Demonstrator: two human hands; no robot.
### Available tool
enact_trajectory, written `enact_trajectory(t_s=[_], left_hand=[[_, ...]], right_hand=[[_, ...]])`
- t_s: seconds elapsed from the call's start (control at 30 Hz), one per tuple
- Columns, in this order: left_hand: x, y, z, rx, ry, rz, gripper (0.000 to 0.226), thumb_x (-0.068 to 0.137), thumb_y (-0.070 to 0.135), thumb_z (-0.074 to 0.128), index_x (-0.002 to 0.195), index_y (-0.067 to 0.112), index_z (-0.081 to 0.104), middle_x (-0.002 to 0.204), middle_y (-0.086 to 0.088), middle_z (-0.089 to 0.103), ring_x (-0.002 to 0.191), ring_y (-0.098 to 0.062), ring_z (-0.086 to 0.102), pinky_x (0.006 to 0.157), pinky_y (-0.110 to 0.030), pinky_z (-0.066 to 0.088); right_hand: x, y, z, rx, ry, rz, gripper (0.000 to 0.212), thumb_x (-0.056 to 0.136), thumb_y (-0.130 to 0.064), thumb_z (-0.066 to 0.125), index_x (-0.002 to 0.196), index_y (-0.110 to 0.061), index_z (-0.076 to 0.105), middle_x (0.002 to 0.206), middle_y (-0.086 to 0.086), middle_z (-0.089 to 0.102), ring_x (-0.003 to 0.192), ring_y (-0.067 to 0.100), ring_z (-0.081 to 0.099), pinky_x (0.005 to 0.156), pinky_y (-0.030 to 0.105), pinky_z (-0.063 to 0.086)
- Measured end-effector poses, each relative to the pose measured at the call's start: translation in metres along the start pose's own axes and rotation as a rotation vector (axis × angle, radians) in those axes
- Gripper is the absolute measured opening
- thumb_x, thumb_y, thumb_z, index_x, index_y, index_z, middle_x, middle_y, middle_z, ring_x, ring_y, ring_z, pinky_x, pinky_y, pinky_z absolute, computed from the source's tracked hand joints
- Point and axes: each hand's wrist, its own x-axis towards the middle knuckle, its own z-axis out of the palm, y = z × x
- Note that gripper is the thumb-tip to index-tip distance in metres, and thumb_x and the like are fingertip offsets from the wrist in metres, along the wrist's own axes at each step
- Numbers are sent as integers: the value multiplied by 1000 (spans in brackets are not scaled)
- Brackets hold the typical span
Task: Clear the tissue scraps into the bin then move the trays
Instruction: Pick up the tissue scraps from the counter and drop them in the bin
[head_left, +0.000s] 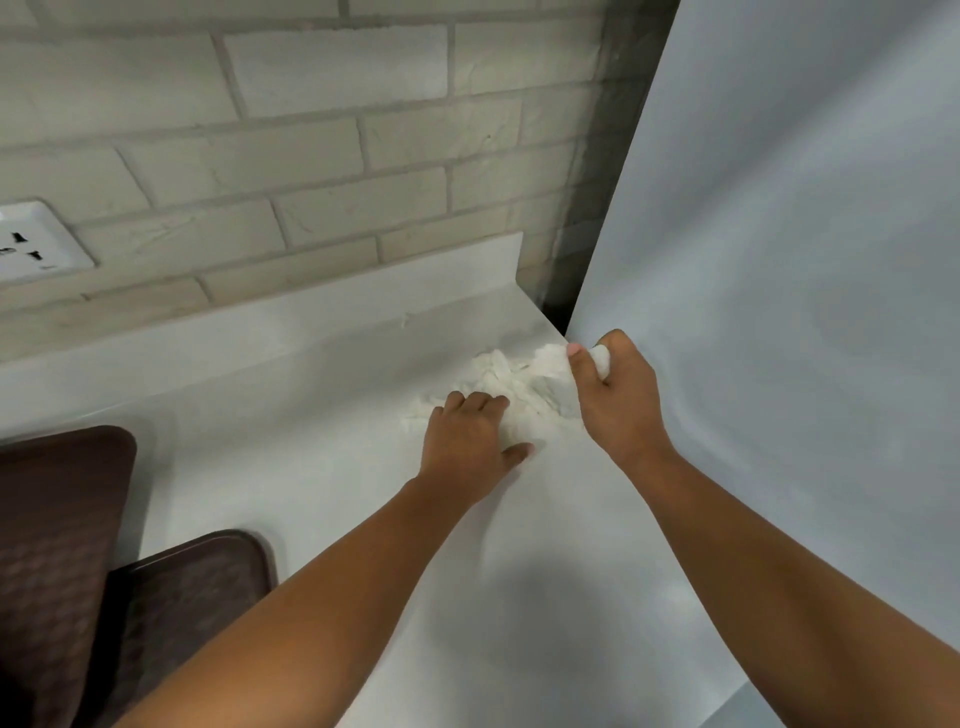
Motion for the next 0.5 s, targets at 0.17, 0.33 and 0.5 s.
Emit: enact_trajectory(t_s=[0.17,0.33,0.5], left_hand=[[-7,9,7,81,-40,2,37,90,52,54,112,24,63,107,-1,60,97,-23,55,79,-33,47],[-28,15,6,18,-79,39,21,95,22,46,103,19,65,98,-2,62,89,-24,57,74,-35,48],[-50,18,-2,-73,-153,77,33,91,10,44,120,23,54,99,-1,64,93,-23,57,78,-36,48]], right_hand=[[-9,18,-14,92,-41,67,19,100,-28,50,96,-12,59,90,-4,64,69,12,68,68,34,59],[-25,21,-29,128,-55,97,27,101,-27,49,81,-10,42,66,4,47,56,22,59,51,28,49],[-41,25,-45,150,-64,91,26,98,-41,50,77,-33,36,67,2,49,58,23,51,56,38,47]])
